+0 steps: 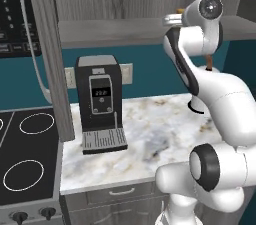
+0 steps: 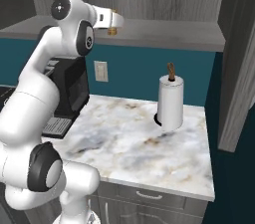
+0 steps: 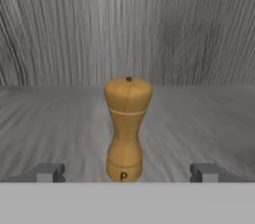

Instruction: Take 2 condiments from the cabinet and move them on the counter near the stove.Make sure the condiments are lined up with each other, next to each other.

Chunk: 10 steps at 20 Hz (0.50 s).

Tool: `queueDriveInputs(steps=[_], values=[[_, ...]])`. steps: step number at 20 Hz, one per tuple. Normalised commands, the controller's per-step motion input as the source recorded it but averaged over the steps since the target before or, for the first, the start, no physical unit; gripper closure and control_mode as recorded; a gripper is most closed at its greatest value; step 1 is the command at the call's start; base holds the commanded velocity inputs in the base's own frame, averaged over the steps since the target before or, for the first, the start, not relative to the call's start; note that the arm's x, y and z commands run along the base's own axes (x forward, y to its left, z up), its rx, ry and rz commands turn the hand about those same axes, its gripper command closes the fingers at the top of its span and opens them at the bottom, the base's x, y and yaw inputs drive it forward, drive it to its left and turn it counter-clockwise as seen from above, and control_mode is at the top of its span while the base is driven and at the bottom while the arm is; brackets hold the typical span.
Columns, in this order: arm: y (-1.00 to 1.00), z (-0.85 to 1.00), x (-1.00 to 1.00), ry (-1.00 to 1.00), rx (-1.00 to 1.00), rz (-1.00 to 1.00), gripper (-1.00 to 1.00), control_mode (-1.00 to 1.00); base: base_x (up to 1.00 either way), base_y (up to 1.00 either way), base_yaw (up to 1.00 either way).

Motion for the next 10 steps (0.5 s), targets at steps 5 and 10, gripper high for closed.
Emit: queueDriveInputs(steps=[5,10], values=[[0.0,0.0,0.13,0.0,0.0,0.0,-1.0,-1.0,0.0,0.0,0.0],[0.0,-0.08,0.23,0.03,0.0,0.0,-1.0,-1.0,0.0,0.0,0.0]])
